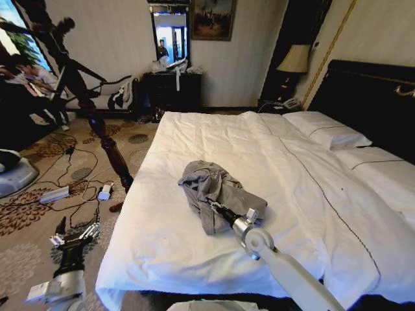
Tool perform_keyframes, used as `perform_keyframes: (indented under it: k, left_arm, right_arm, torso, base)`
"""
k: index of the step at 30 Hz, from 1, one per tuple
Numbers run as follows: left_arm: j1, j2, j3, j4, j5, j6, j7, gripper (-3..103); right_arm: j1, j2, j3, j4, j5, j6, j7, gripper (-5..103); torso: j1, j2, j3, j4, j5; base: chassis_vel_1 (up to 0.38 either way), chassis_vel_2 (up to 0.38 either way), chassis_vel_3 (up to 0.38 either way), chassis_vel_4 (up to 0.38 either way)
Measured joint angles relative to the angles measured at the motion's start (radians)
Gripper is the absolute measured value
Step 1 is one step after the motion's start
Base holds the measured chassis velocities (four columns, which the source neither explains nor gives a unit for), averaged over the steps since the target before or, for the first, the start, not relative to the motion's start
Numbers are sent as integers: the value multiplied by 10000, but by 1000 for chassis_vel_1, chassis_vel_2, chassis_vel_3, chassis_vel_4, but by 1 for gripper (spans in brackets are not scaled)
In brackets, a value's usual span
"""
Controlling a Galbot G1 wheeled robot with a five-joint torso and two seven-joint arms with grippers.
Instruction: Pick up the clothes from the bed and hang them on the clothes hanger.
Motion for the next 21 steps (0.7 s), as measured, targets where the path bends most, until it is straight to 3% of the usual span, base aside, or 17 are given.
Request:
perform_keyframes:
  k: [4, 6, 9, 12, 18, 20, 21]
  left_arm:
    - [24, -30, 25, 6, 9, -10, -4, 100]
    - [30, -35, 32, 11, 11, -13, -5, 100]
    - [31, -70, 78, 40, 17, -23, -12, 100]
    - [7, -96, 132, 48, 31, -26, -18, 100]
    - [-43, -155, 283, 105, 148, -40, -20, 100]
    - [-46, -160, 322, 109, 177, -43, -21, 100]
    - [-46, -160, 322, 109, 177, -43, -21, 100]
  right_arm:
    - [-16, -20, 14, -30, -178, 67, -93, 22]
    - [-30, -24, 19, -34, -226, 92, -117, 22]
    - [-159, -68, 93, -16, -549, 321, -328, 6]
    - [-307, -165, 181, 134, -759, 405, -443, 1]
    - [-511, -214, 279, 18, -1413, 499, -375, -2]
    - [-570, -224, 352, -237, -1918, 850, -471, 8]
    - [-570, -224, 352, -237, -1918, 850, -471, 8]
  torso:
    - [0, 0, 0, 1, 0]
    - [0, 0, 0, 0, 0]
    - [0, 0, 0, 1, 0]
    - [0, 0, 0, 0, 0]
    - [0, 0, 0, 0, 1]
    - [0, 0, 0, 0, 2]
    - [0, 0, 0, 0, 2]
  base:
    - [0, 0, 0, 0]
    - [0, 0, 0, 0]
    - [0, 0, 0, 0]
    - [0, 0, 0, 0]
    - [0, 0, 0, 0]
    - [0, 0, 0, 0]
    - [0, 0, 0, 0]
